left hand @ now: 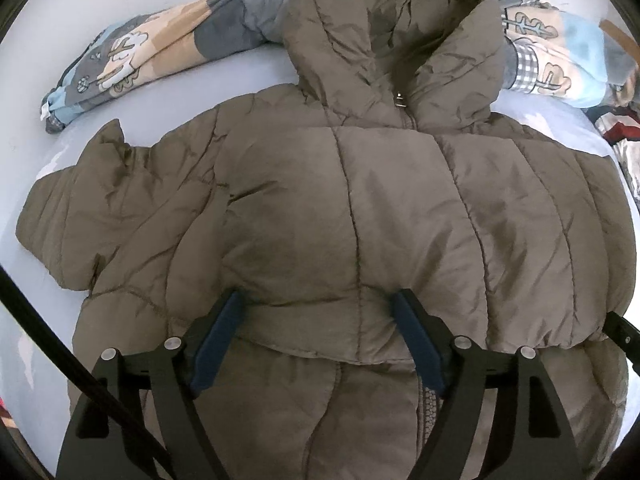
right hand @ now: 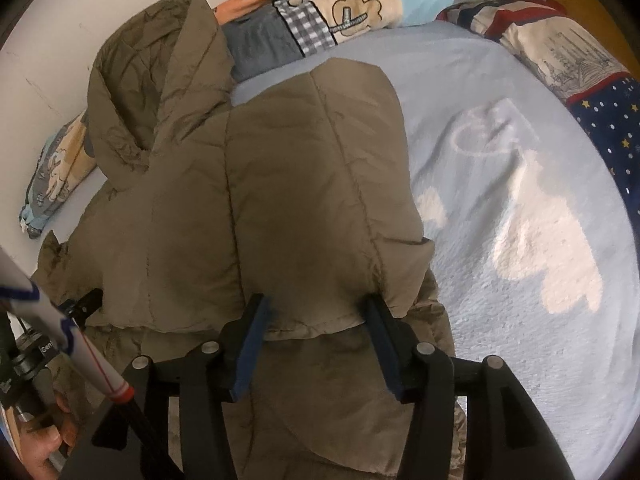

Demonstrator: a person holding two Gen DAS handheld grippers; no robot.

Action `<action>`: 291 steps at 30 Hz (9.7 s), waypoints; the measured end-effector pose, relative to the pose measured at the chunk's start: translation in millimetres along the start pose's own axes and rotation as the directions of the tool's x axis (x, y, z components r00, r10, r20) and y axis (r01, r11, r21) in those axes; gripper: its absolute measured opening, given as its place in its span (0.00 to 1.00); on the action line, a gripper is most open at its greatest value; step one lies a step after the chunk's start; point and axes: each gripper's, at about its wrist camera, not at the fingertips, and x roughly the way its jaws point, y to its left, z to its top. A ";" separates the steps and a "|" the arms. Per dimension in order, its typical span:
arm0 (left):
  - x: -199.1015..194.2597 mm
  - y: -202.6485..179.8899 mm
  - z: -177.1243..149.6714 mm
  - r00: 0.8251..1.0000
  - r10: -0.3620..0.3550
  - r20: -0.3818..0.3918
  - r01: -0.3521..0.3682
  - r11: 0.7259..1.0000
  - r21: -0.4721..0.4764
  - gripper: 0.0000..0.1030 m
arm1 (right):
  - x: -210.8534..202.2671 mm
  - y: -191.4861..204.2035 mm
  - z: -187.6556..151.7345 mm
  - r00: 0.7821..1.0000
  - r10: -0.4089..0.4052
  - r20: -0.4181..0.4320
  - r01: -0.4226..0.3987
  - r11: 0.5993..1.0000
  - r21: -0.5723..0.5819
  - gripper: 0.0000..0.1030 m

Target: Fold large clothes

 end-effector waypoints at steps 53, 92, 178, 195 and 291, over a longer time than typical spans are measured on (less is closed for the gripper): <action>-38.5 434.1 -84.3 0.984 -0.124 0.129 0.179 0.639 -0.748 0.76 | -49.9 187.5 -150.7 0.989 0.094 -0.117 -0.131 0.920 -0.369 0.67; 65.6 565.5 -44.4 0.874 -0.104 0.475 0.479 0.348 -0.806 0.17 | -26.1 213.9 -158.7 0.986 0.133 -0.102 -0.167 0.830 -0.532 0.73; -33.1 265.6 -7.8 0.946 -0.240 0.216 0.311 0.858 -0.409 0.71 | -7.4 141.5 -13.3 0.926 0.364 0.100 -0.376 0.913 0.159 0.23; -17.5 193.0 -10.3 0.962 -0.254 0.100 0.270 0.939 -0.211 0.71 | -56.1 81.1 9.1 0.972 0.076 0.224 -0.097 0.992 0.082 0.21; -96.0 267.1 -271.9 0.955 -0.277 -0.109 0.228 0.915 -0.332 0.85 | -142.8 -132.7 -237.8 0.985 0.172 -0.016 -0.159 0.939 0.305 0.78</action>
